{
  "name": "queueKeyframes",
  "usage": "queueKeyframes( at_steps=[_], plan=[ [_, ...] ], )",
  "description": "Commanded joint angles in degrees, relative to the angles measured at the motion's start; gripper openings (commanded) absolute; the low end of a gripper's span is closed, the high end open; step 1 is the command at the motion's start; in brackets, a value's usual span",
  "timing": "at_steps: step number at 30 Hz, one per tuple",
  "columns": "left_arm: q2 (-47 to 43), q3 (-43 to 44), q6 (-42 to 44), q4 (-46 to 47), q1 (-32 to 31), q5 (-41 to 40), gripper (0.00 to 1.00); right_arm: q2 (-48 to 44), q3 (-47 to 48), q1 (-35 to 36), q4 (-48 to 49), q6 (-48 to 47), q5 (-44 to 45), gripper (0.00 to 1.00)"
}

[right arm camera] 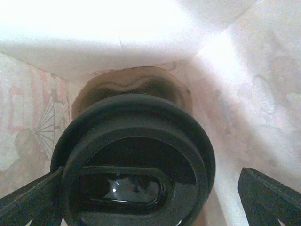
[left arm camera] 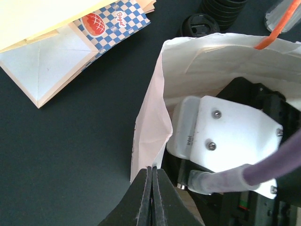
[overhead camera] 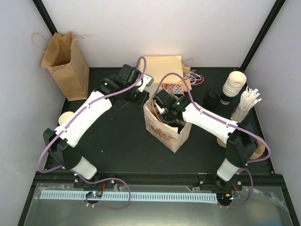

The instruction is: Pack the takeout coffee

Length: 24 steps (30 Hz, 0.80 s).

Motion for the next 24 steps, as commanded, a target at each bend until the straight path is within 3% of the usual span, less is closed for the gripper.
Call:
queueKeyframes(
  at_steps=[1,24],
  plan=[
    [0.4,1.5,0.3,-2.7,-0.7,-2.4,0.02,-3.3,3.2,0.2,-3.3,0.1,2.4,1.0],
    [-0.2,1.0,-0.9,-3.4,-1.7,-4.3,0.01,-9.1,10.2,0.2,-8.8,0.9,1.4,1.0]
  ],
)
